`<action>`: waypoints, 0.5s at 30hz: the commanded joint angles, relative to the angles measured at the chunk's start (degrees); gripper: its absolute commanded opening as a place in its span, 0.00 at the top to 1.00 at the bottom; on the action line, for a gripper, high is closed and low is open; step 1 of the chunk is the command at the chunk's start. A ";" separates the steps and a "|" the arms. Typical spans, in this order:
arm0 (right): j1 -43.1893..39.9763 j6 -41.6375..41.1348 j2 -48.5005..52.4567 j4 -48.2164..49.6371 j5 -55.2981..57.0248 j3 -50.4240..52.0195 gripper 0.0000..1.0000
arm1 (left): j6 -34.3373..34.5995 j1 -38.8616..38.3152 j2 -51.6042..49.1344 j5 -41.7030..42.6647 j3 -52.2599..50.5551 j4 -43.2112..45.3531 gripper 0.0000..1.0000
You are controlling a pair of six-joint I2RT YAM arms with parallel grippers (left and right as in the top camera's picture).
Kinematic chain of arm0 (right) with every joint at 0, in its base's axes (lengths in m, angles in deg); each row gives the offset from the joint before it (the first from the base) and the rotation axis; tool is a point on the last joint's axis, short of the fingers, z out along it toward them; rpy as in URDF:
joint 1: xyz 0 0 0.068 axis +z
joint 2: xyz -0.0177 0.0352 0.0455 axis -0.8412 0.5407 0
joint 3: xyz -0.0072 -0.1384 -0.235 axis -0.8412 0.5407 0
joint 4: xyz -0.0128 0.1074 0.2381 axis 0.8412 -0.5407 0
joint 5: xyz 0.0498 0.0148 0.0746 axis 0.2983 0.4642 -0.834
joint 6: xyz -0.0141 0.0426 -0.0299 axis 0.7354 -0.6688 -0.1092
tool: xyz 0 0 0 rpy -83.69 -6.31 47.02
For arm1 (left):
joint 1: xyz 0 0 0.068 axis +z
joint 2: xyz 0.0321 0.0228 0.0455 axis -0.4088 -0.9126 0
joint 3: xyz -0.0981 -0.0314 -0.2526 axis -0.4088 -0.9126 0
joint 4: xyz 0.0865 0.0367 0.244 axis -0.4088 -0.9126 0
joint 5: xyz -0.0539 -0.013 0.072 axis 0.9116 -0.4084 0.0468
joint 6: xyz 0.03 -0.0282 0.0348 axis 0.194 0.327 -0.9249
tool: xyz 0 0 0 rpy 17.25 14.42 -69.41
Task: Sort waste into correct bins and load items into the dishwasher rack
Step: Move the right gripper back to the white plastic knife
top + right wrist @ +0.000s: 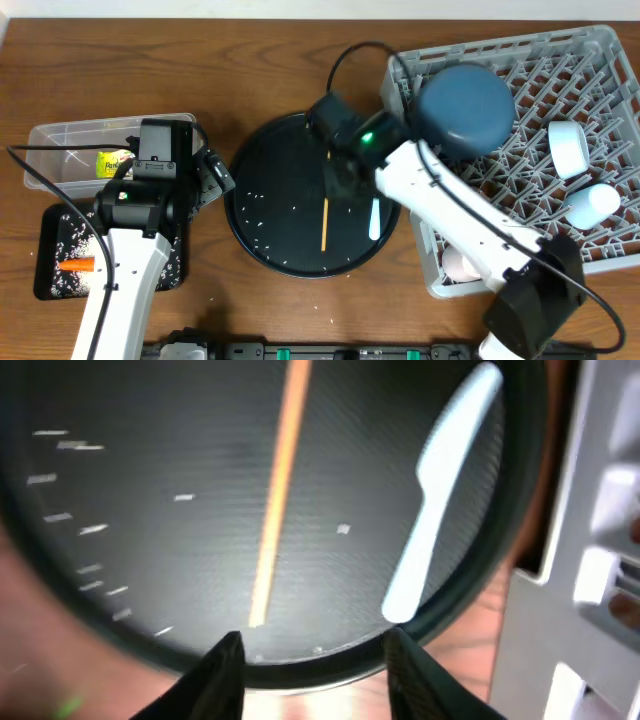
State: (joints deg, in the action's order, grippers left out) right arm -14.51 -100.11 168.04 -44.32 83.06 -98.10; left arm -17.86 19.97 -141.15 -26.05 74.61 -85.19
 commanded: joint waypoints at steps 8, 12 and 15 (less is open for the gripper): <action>-0.11 -6.54 -0.13 5.81 9.07 9.01 0.67 | -0.13 0.28 0.20 -0.90 0.94 -0.33 0.02; -0.11 -6.49 -0.13 8.79 11.50 11.52 0.68 | -0.13 0.28 0.20 -0.90 0.94 -0.33 0.02; -0.24 -6.51 -0.13 10.23 14.36 13.68 0.70 | -0.13 0.28 0.20 -0.90 0.94 -0.33 0.02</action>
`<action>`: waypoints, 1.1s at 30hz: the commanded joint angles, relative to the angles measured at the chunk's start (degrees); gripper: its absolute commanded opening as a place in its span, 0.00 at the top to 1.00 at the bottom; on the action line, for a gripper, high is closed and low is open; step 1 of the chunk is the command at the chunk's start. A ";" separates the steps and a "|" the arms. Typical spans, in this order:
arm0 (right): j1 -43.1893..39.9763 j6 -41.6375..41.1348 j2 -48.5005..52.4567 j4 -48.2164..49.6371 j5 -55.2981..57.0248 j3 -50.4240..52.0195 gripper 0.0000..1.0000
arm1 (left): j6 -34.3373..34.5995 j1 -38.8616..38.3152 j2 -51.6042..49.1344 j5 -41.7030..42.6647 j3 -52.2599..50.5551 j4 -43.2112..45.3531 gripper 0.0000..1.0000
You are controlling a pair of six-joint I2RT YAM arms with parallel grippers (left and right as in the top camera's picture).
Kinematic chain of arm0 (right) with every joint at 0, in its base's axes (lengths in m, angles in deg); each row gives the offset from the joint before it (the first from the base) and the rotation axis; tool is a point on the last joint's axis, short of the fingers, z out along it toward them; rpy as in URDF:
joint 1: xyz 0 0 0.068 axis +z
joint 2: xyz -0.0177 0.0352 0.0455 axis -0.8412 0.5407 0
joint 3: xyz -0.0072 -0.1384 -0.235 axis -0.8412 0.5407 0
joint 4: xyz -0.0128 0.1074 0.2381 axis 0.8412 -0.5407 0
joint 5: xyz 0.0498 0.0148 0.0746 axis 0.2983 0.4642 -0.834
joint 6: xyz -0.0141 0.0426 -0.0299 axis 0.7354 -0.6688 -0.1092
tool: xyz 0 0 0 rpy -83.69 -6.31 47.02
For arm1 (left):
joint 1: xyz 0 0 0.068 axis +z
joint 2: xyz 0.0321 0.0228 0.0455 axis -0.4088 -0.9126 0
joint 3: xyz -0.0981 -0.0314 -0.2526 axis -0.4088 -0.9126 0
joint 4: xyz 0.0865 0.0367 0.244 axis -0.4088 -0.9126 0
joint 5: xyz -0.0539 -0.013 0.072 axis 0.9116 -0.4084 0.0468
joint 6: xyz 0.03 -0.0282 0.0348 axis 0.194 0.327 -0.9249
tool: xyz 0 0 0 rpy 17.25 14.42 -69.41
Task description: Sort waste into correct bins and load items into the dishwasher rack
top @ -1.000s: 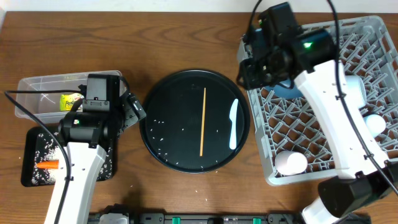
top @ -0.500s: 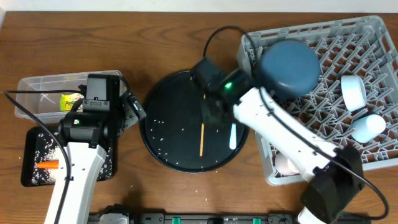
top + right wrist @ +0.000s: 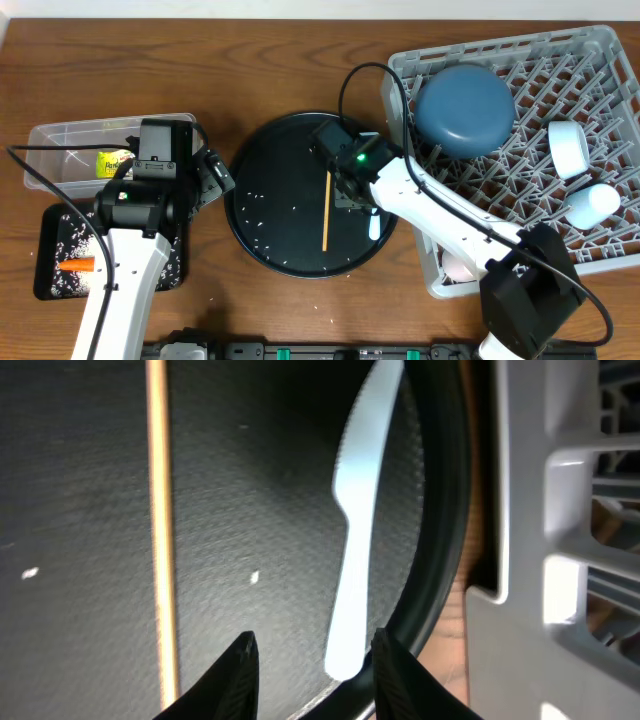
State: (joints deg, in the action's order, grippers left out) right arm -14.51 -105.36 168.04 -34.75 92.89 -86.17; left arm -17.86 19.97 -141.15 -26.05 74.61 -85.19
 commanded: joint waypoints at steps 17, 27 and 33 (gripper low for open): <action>-3.91 -1.27 -0.13 12.52 2.54 11.76 0.82 | -0.13 0.28 0.20 -0.90 0.94 -0.33 0.02; -6.05 0.92 -0.13 21.64 0.55 17.09 0.83 | -0.13 0.28 0.20 -0.90 0.94 -0.33 0.02; -6.32 0.92 -0.11 21.62 0.46 17.16 0.84 | -0.13 0.28 0.20 -0.90 0.94 -0.33 0.02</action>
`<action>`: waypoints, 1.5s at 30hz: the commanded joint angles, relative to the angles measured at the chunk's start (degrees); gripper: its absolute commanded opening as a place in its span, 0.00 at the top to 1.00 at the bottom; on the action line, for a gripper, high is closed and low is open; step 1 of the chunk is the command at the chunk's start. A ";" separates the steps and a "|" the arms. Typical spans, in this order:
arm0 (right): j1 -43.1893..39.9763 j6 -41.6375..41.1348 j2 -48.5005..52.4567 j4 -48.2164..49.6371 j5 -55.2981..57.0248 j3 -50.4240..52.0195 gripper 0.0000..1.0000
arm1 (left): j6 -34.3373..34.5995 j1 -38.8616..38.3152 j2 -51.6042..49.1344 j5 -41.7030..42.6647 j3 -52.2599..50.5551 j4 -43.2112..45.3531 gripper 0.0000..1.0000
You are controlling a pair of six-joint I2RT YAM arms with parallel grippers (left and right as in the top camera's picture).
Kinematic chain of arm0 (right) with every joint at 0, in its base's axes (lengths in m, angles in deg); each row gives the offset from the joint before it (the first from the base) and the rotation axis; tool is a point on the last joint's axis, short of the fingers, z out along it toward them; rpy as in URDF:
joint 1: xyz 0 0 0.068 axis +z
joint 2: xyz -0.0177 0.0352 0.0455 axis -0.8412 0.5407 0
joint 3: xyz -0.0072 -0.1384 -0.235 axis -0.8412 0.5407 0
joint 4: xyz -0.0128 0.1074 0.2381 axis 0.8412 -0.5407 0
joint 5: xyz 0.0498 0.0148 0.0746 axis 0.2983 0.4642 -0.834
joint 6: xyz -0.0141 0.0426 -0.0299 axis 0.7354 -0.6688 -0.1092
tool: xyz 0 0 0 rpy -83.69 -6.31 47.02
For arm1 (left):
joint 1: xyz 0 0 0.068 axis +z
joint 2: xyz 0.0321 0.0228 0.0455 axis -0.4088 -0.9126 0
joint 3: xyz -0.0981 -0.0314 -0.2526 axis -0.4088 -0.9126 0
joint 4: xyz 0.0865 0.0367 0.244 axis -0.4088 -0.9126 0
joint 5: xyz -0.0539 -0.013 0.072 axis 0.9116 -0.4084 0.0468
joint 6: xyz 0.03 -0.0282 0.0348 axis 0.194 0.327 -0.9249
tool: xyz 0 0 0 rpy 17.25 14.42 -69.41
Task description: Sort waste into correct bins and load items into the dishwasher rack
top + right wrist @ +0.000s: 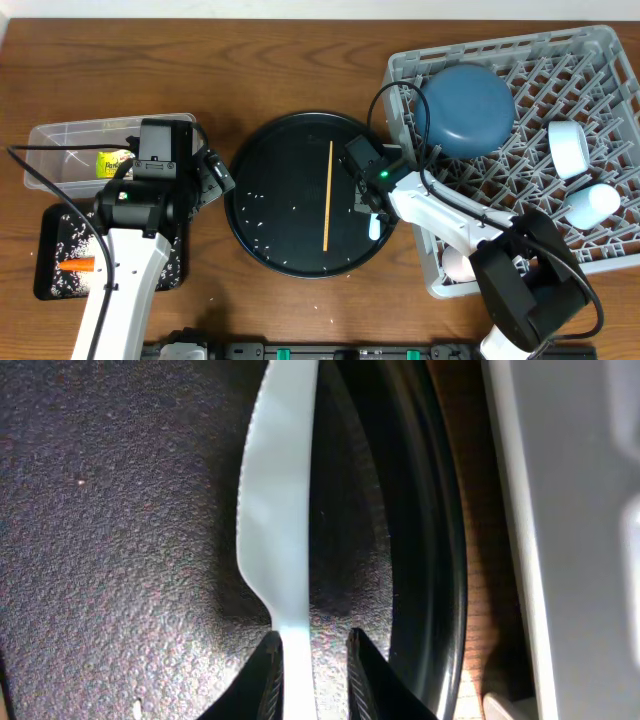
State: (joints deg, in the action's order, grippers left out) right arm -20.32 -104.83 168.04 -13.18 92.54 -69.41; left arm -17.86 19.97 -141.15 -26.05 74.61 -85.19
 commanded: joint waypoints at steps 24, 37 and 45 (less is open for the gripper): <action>-0.39 0.39 -0.02 12.41 -2.19 10.29 0.99 | -0.13 0.28 0.20 -0.90 0.94 -0.33 0.02; -0.39 3.43 -0.57 10.16 -2.16 4.44 0.99 | -0.13 0.28 0.20 -0.90 0.94 -0.33 0.02; -0.39 4.26 -0.74 6.08 -3.32 1.29 0.99 | -0.13 0.28 0.20 -0.90 0.94 -0.33 0.02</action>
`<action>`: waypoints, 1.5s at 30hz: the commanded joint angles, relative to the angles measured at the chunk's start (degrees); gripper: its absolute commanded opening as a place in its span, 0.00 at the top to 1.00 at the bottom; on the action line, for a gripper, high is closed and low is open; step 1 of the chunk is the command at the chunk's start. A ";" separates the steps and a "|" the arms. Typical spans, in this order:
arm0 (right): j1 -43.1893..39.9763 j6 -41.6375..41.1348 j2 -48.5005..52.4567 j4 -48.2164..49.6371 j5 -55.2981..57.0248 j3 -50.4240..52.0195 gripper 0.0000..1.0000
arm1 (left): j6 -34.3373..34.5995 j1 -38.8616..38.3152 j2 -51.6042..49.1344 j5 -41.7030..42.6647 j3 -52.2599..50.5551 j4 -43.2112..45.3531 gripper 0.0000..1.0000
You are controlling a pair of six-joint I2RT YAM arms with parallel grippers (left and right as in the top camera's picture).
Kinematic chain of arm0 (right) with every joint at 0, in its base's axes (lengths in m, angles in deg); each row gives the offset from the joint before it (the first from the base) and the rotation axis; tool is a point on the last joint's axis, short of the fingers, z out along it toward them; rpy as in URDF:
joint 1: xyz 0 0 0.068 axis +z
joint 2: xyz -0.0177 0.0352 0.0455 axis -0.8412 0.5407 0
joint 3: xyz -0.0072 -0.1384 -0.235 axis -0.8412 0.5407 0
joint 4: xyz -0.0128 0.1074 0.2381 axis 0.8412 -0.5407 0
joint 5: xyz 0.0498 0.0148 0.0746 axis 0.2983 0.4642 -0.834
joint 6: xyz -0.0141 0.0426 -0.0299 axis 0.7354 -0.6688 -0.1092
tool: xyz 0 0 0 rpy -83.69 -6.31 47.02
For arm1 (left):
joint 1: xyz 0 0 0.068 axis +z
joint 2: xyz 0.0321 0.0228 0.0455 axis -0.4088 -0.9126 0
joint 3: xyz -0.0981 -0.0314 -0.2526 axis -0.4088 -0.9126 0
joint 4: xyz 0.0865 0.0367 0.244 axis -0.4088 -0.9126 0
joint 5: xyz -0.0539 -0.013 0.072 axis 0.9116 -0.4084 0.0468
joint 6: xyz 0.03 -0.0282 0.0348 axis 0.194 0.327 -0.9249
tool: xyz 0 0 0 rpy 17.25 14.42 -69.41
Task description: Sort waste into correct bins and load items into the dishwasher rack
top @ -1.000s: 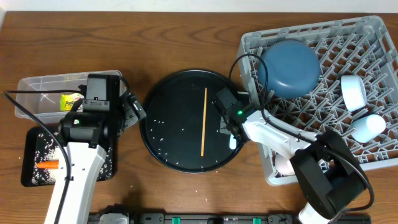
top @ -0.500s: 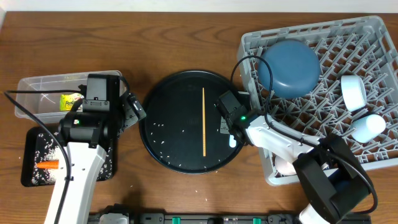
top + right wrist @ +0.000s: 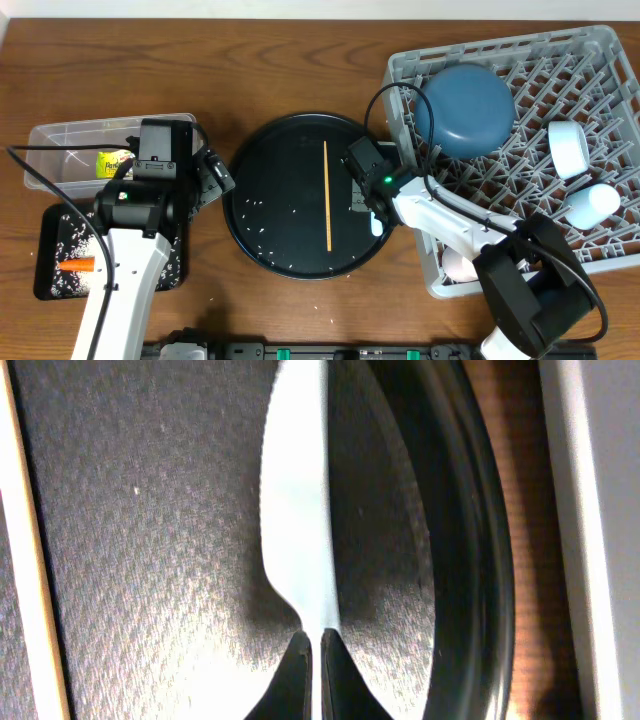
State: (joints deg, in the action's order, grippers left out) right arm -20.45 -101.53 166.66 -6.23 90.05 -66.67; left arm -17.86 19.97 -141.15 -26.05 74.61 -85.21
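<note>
A white plastic knife lies on the round black plate, close to its right rim. My right gripper is shut on the knife's thin handle, low over the plate; from overhead it hides most of the knife. A wooden chopstick lies lengthwise across the middle of the plate, at the left edge in the wrist view. My left gripper hangs open and holding nothing between the plate and the clear bin.
The grey dishwasher rack on the right holds an upturned blue bowl and two white cups. A black tray of rice scraps with an orange piece sits at the front left. A yellow-green item lies in the clear bin. Rice grains dot the plate.
My right gripper's jaws stood a little apart on either side of the knife's handle; now they are shut on it. The chopstick's tilt has shifted slightly. The left arm has not moved.
My right gripper was open, high over the plate with chopstick and knife both ahead. Then it was lower and nearer the knife. Then its jaws straddled the knife's handle at the plate's right rim, and now they grip it.
</note>
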 commanded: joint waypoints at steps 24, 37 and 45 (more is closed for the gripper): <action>2.01 1.14 0.59 -10.29 -8.22 -1.36 0.72 | -0.13 0.28 0.20 -0.90 0.94 -0.31 0.02; 2.25 0.24 0.59 -15.47 -9.55 -1.36 0.76 | -0.13 0.28 0.20 -0.90 0.94 -0.31 0.02; 2.27 -0.68 1.53 -14.25 -8.48 -0.22 0.78 | -0.13 0.28 0.20 -0.90 0.94 -0.31 0.02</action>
State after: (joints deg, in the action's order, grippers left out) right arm -18.55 -101.36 166.93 -21.22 80.61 -67.68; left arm -17.86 19.97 -141.15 -26.05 74.61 -85.21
